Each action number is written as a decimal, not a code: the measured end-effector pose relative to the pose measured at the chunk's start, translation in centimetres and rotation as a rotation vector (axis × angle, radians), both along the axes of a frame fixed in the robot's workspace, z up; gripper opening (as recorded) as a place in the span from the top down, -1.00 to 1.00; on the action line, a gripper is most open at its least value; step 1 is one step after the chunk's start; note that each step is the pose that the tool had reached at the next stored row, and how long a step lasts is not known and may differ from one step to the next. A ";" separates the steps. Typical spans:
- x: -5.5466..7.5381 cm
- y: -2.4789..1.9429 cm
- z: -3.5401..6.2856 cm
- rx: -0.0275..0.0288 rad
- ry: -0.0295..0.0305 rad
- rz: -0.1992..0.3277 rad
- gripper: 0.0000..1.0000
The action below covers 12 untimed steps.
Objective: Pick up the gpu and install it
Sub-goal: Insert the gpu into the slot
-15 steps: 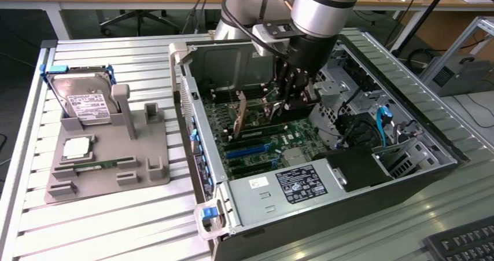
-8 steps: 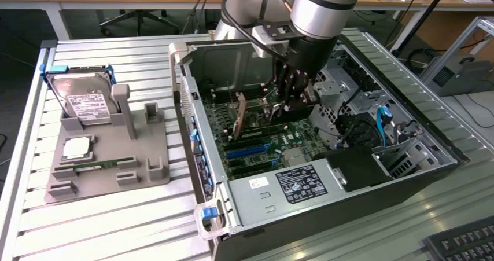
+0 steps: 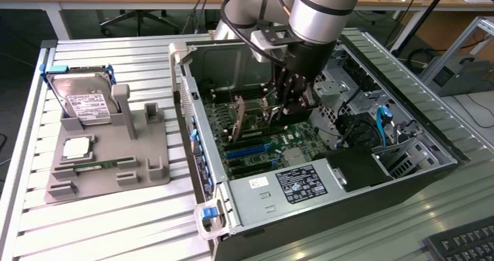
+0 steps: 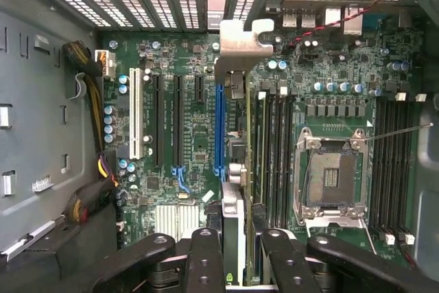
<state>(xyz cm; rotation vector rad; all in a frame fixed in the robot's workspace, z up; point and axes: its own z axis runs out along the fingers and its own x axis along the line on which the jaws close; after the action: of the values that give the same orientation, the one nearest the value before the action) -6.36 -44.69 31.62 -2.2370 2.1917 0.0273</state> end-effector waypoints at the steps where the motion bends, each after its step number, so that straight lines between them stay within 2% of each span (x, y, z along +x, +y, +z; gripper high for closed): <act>1: 0.0 -0.08 -0.19 0.0001 -0.0001 0.000 0.47; 12: -0.1 -0.54 -1.21 0.0000 0.0000 0.000 0.47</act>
<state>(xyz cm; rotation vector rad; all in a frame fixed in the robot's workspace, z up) -6.49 -45.23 30.41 -2.2370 2.1917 0.0273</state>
